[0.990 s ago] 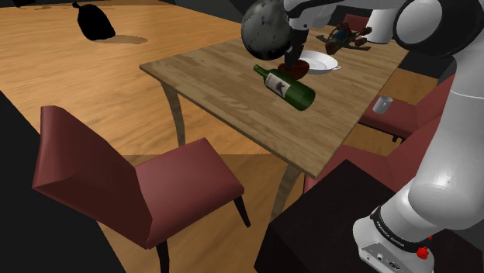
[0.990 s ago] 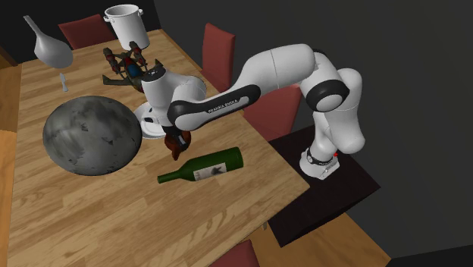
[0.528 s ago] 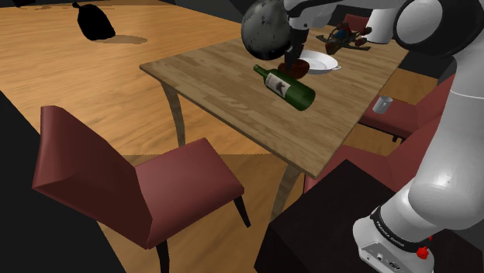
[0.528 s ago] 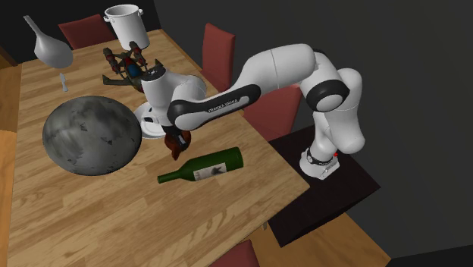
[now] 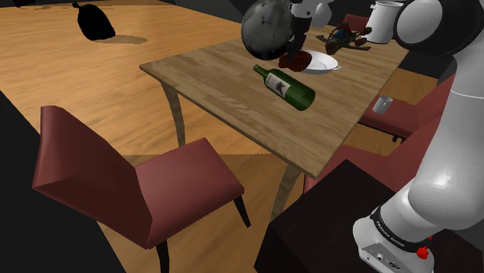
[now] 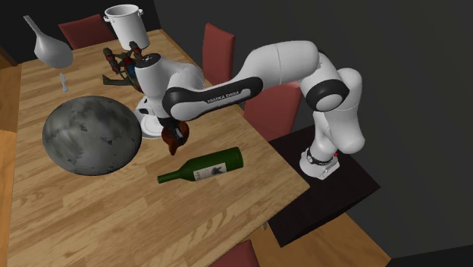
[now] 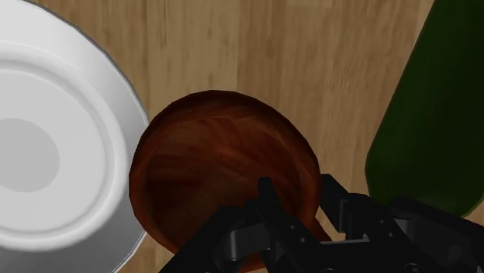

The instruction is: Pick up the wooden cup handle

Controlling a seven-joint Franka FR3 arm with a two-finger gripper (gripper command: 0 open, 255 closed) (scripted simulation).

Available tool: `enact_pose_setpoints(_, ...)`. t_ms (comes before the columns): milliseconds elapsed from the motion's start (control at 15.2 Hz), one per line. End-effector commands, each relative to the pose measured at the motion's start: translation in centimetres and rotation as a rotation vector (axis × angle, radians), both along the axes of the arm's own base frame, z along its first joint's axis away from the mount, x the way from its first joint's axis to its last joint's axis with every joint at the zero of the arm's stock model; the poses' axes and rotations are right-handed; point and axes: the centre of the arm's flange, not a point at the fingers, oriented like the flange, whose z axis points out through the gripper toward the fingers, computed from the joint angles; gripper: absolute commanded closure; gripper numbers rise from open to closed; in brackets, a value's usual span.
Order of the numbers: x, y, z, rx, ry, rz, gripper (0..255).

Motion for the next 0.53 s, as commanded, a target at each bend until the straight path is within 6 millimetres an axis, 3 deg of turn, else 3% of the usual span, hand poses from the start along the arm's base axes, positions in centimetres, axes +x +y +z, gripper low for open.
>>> enact_pose_setpoints(0,-0.1,-0.1,1.1,0.0,0.0,0.0,255)
enact_pose_setpoints(330,-0.1,-0.1,3.7,0.0,0.0,0.0,255)
enact_pose_setpoints(462,-0.1,-0.1,3.8,0.0,0.0,0.0,255)
